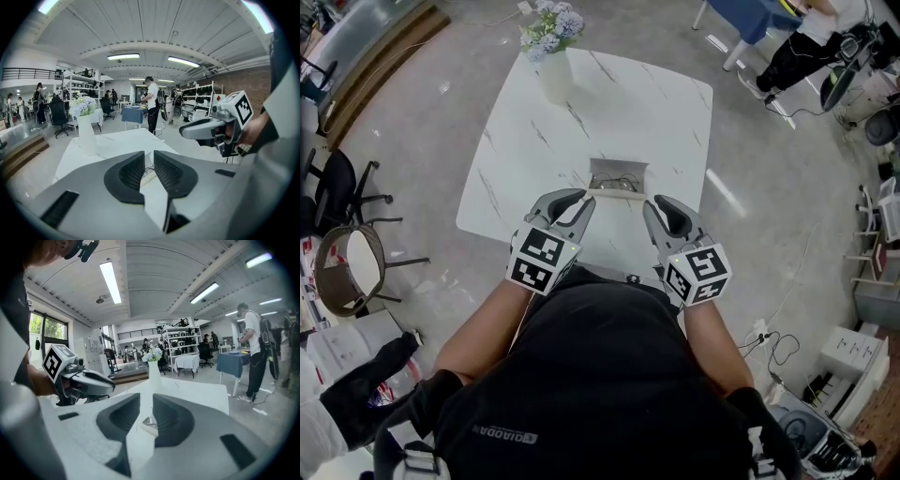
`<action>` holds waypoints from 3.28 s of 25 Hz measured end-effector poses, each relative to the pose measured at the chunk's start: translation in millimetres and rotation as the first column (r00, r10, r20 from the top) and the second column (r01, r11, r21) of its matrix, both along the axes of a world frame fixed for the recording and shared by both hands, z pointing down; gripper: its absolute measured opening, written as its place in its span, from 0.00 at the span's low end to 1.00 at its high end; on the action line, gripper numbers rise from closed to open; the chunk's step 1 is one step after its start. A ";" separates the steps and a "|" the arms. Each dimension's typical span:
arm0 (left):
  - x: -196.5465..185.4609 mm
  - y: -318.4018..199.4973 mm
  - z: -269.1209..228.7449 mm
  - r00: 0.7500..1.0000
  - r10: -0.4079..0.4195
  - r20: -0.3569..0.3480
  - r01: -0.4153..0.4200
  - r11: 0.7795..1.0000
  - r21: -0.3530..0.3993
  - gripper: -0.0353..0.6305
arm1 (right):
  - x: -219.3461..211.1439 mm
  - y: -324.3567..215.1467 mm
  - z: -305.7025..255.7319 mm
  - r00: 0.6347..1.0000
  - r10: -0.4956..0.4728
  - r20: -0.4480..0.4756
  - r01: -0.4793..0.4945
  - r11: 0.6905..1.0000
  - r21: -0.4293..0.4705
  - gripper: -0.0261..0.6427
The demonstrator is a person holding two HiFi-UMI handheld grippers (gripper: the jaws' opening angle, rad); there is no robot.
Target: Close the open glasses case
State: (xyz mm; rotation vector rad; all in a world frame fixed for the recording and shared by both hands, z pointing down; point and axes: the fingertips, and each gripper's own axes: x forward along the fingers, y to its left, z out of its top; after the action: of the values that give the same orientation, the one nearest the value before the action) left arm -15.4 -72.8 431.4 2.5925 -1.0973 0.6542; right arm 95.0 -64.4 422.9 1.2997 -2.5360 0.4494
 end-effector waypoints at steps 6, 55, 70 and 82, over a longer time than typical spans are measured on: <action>-1.8 -4.9 7.5 1.000 -0.005 0.004 0.005 1.000 -0.013 0.15 | -0.4 -4.5 6.9 0.997 -0.022 -0.076 0.022 1.000 0.008 0.14; -13.1 -41.1 210.1 0.922 0.126 0.367 -0.038 0.970 -0.239 0.15 | 33.2 -93.7 146.0 0.878 -0.135 -0.460 0.066 0.984 -0.164 0.14; -8.5 -50.0 234.4 0.898 0.172 0.406 -0.063 0.961 -0.270 0.15 | 36.6 -111.0 154.7 0.822 -0.178 -0.541 0.101 0.980 -0.170 0.14; -2.0 -51.2 231.5 0.877 0.225 0.424 -0.120 0.958 -0.261 0.15 | 31.8 -125.3 166.2 0.730 -0.252 -0.635 0.148 0.966 -0.212 0.14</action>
State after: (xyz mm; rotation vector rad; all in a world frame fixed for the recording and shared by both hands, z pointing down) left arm -17.4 -124.0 662.9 2.4141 -0.8375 1.3938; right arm 126.8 -189.7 589.2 0.8930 -1.9570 0.0895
